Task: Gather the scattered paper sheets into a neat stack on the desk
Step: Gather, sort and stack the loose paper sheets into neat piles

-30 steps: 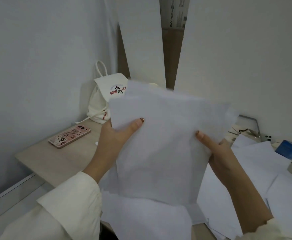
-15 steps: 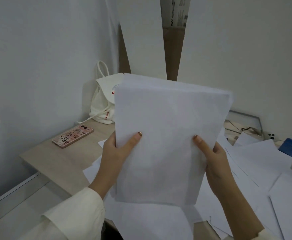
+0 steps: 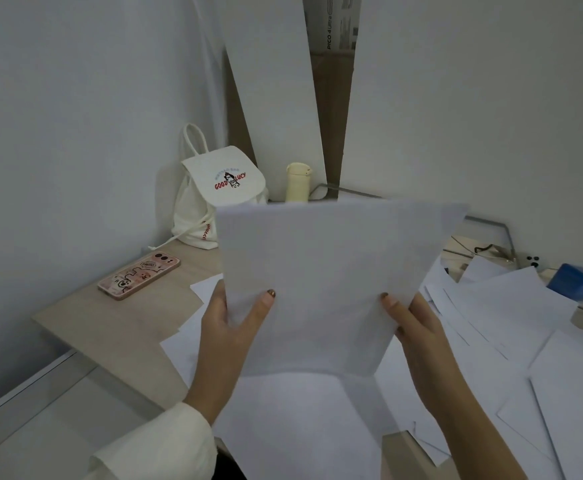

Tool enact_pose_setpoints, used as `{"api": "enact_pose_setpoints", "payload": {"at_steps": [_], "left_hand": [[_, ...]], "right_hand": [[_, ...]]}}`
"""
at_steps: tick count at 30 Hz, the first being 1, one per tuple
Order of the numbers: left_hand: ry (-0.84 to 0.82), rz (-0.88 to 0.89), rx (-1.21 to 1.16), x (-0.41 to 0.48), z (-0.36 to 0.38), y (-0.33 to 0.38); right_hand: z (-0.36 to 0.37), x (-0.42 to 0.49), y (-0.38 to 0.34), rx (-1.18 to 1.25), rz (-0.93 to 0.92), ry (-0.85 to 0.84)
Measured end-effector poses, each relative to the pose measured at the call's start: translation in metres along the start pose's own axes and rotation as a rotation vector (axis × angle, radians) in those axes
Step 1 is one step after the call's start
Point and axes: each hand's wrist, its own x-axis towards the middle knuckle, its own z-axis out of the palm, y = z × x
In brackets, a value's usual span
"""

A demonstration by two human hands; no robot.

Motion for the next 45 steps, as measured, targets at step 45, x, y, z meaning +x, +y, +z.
{"api": "enact_pose_setpoints", "payload": {"at_steps": [45], "left_hand": [[-1.059,-0.371,0.427,-0.193,0.275,-0.082]], "right_hand": [[-0.318,-0.178,0.006,-0.714,0.604,0.728]]}}
